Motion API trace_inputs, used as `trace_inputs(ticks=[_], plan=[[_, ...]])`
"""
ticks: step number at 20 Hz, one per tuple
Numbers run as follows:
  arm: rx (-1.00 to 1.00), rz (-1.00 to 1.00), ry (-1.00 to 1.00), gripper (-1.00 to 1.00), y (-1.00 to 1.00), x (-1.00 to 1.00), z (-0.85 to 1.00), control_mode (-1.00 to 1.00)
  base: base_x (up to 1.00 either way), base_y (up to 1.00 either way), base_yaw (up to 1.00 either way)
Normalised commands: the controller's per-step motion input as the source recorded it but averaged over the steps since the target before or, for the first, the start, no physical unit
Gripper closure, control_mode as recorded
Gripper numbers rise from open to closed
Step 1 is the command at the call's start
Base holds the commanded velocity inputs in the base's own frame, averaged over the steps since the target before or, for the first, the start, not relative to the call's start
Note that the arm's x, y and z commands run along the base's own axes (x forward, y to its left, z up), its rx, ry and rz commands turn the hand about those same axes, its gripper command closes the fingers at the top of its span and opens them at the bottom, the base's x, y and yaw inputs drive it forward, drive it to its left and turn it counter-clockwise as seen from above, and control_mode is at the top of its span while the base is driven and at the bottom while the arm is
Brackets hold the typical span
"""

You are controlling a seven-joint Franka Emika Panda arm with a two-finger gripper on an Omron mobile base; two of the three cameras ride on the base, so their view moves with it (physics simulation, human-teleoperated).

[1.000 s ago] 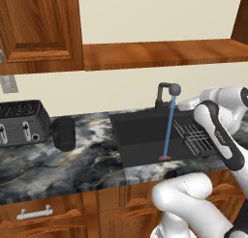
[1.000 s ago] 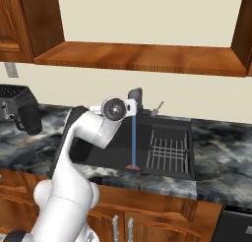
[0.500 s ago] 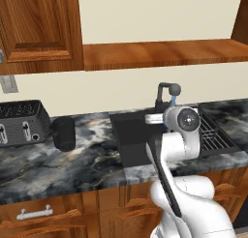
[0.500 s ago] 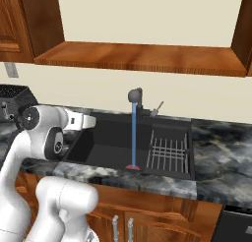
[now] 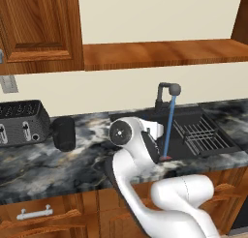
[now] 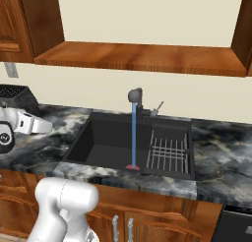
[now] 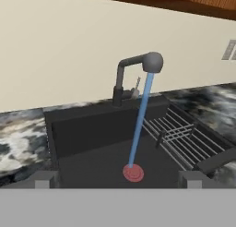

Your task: Turn on the sink faucet and place the jug under the water for a few seconds to fill it up.

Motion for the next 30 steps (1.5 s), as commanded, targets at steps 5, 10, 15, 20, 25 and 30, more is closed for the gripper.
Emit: trace_inputs(ticks=[5, 10, 15, 20, 25, 30], plan=[[-0.05, 0.00, 0.02, -1.00, 0.61, 0.01, -0.27, -1.00, 0.00, 0.00, 0.00], [-0.05, 0.00, 0.08, -1.00, 0.57, 0.09, -0.34, -1.00, 0.00, 0.00, 0.00], [-0.08, 0.00, 0.06, -1.00, 0.62, 0.17, -0.36, -1.00, 0.00, 0.00, 0.00], [-0.01, 0.00, 0.01, -1.00, 0.46, 0.22, -0.17, -1.00, 0.00, 0.00, 0.00], [0.00, 0.00, 0.00, -1.00, 0.26, 0.25, -0.01, -1.00, 0.00, 0.00, 0.00], [0.00, -0.03, 0.00, -1.00, 0.75, 0.06, 0.00, -1.00, 0.00, 0.00, 0.00]])
